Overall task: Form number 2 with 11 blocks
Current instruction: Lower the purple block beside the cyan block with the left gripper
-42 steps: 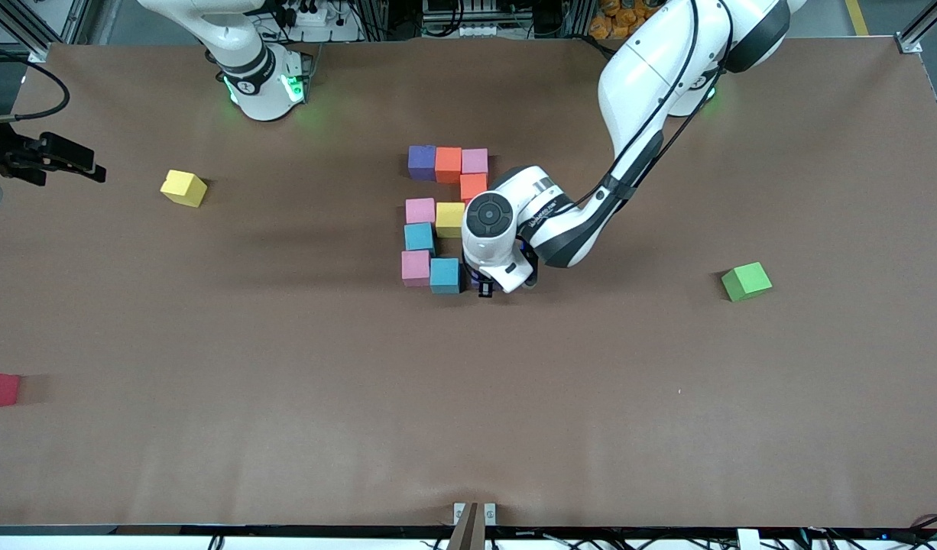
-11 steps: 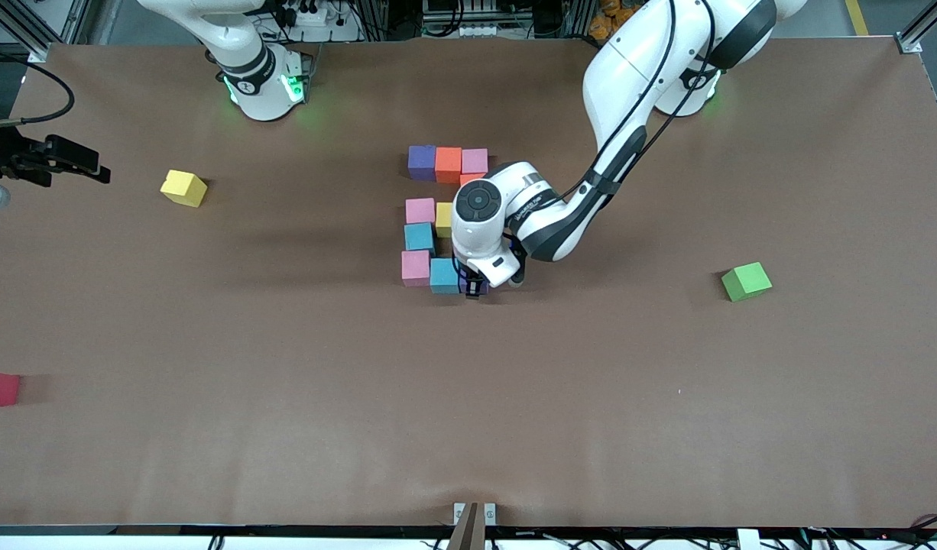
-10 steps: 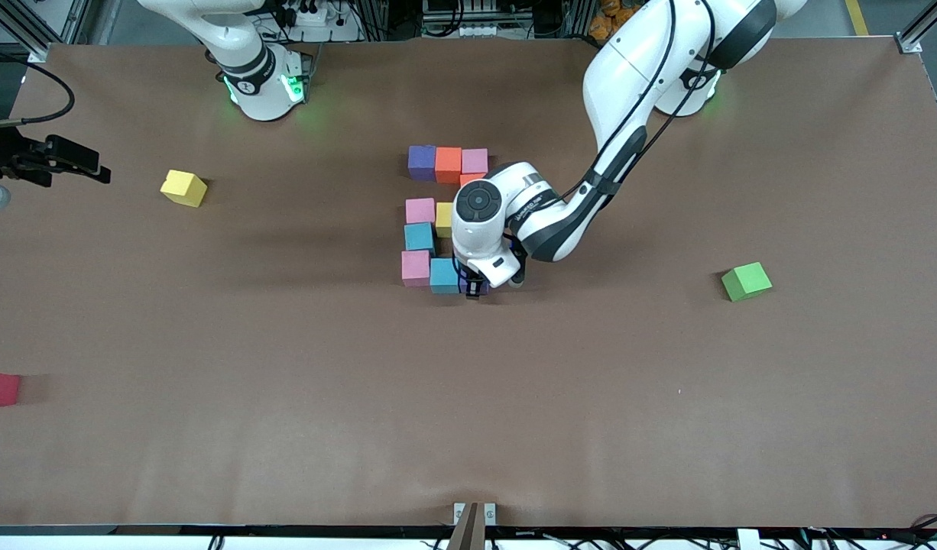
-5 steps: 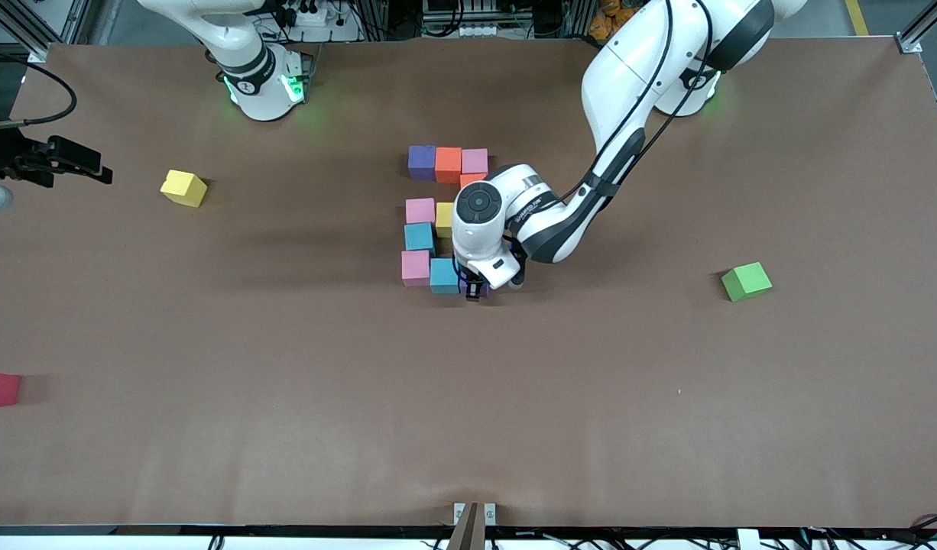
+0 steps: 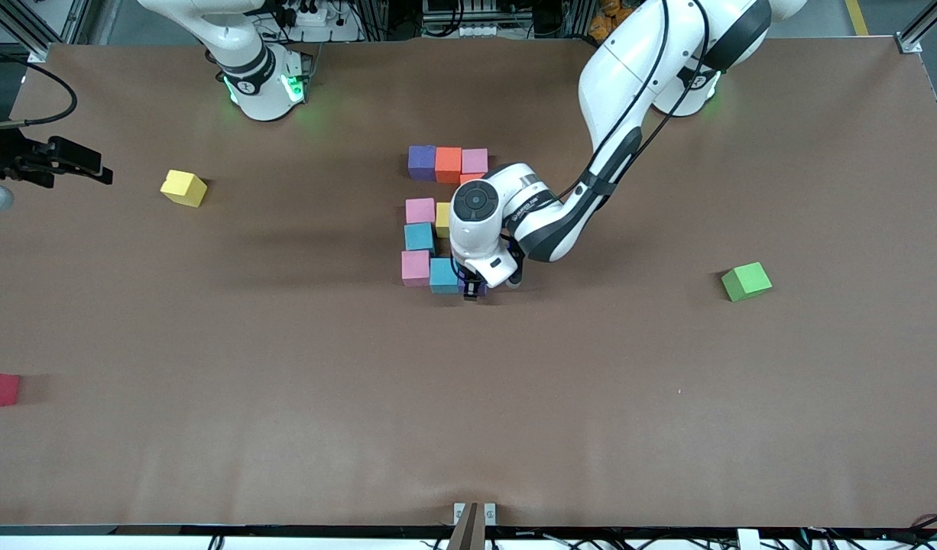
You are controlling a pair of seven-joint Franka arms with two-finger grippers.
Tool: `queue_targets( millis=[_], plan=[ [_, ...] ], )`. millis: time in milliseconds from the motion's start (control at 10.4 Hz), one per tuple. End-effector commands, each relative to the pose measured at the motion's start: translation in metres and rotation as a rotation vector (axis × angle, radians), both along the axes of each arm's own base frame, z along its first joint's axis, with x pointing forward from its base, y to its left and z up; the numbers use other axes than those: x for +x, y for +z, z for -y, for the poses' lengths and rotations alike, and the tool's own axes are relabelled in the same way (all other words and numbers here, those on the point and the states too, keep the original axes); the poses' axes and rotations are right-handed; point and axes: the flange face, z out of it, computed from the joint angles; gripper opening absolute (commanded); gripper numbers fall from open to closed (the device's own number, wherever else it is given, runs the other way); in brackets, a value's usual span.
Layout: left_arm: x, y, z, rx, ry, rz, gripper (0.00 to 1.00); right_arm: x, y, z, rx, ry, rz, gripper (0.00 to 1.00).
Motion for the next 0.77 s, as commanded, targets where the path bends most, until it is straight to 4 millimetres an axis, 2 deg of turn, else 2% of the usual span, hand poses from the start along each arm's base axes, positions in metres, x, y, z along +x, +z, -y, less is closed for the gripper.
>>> queue_targets(
  millis=[0,193,676],
  plan=[
    [0.001,0.001,0.005,0.004,-0.009,0.028,1.0,-0.002,0.0,-0.001,0.015,-0.001,0.008,1.0],
    [0.002,0.005,0.006,0.004,-0.012,0.036,1.0,-0.002,0.0,-0.001,0.015,-0.001,0.008,1.0],
    [0.003,0.032,0.002,0.041,-0.053,0.051,1.0,-0.003,0.004,-0.001,0.002,0.011,0.021,1.0]
  ],
)
